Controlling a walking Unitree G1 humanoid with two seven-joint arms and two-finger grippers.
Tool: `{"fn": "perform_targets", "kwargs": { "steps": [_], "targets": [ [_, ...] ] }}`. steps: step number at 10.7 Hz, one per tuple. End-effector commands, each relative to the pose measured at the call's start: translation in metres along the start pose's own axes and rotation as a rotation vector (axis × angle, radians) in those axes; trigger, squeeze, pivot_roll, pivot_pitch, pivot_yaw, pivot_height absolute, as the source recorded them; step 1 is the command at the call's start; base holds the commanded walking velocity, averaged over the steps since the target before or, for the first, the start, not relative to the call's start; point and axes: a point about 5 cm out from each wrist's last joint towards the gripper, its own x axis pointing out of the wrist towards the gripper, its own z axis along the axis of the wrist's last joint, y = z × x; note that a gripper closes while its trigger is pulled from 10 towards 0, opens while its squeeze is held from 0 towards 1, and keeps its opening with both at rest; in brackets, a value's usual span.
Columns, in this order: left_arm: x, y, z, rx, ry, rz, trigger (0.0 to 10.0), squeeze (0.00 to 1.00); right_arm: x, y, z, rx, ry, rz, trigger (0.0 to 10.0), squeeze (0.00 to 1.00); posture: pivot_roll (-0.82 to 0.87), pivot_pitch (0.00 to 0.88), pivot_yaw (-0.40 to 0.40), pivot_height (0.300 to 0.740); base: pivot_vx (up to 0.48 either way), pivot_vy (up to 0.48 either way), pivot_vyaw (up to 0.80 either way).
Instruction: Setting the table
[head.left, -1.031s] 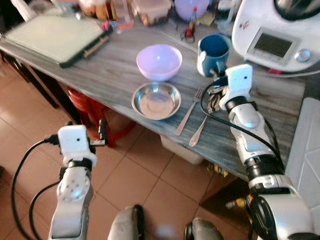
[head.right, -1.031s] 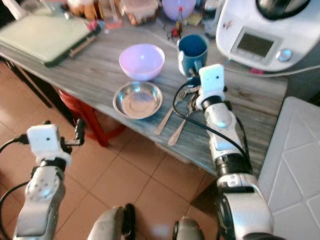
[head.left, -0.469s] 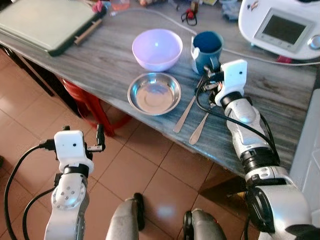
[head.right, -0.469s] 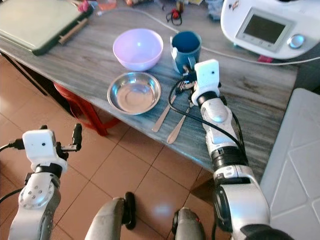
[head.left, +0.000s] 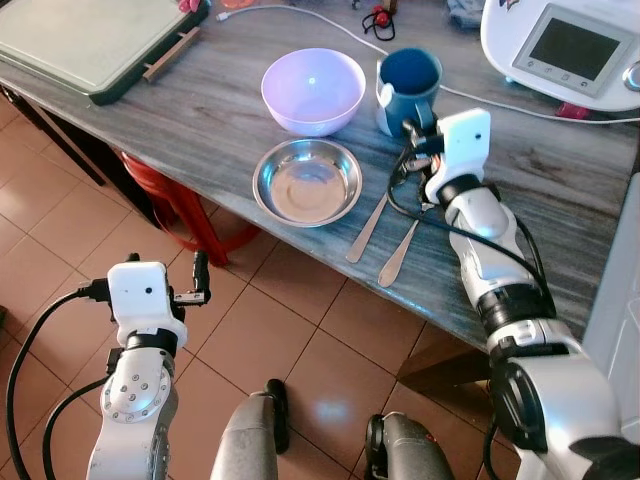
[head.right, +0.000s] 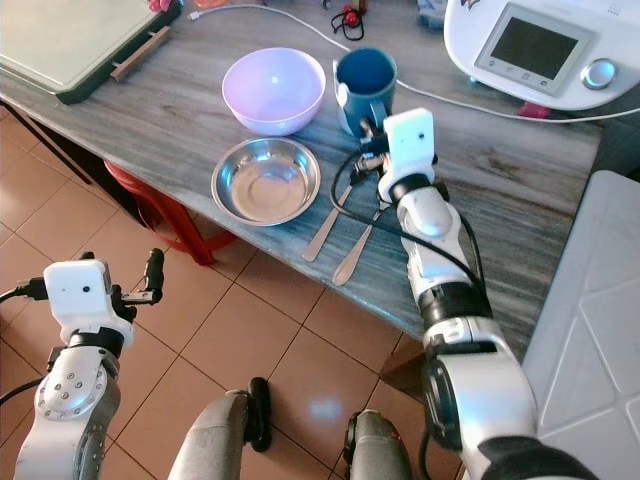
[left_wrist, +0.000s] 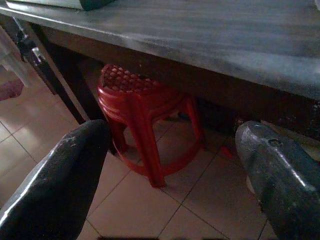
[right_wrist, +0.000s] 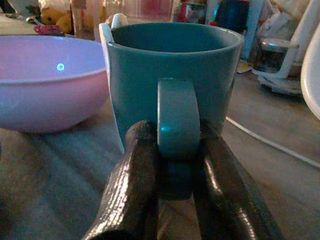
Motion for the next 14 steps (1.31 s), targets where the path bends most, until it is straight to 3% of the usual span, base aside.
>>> {"fn": "perform_targets", "kwargs": {
  "steps": [1,4,5,6,14],
  "targets": [
    [-0.004,0.003,0.000,0.013,0.007,0.008,10.0,0.00,0.003,0.002,0.006,-0.018,-0.041,0.003,10.0,0.00,0.10,0.291,0.057,0.740,0.000,0.000,0.00],
    [-0.003,0.003,0.000,0.011,0.010,0.008,10.0,0.00,0.005,0.005,0.002,0.002,-0.024,0.012,10.0,0.00,0.10,0.291,0.056,0.740,0.000,0.000,0.00],
    [-0.003,0.002,0.000,0.010,0.011,0.006,10.0,0.00,0.005,0.007,0.000,0.011,-0.013,0.020,10.0,0.20,0.10,0.288,0.055,0.740,0.000,0.000,0.00],
    [-0.002,0.002,0.000,0.009,0.012,0.005,10.0,0.00,0.005,0.008,-0.002,0.016,-0.005,0.021,10.0,1.00,0.10,0.287,0.054,0.740,0.000,0.000,0.00],
    [0.012,-0.006,0.000,-0.013,-0.012,-0.004,10.0,0.00,0.004,-0.008,0.013,-0.005,-0.081,-0.064,10.0,1.00,0.06,0.227,0.043,0.740,0.000,0.000,0.00]
  ]
}}
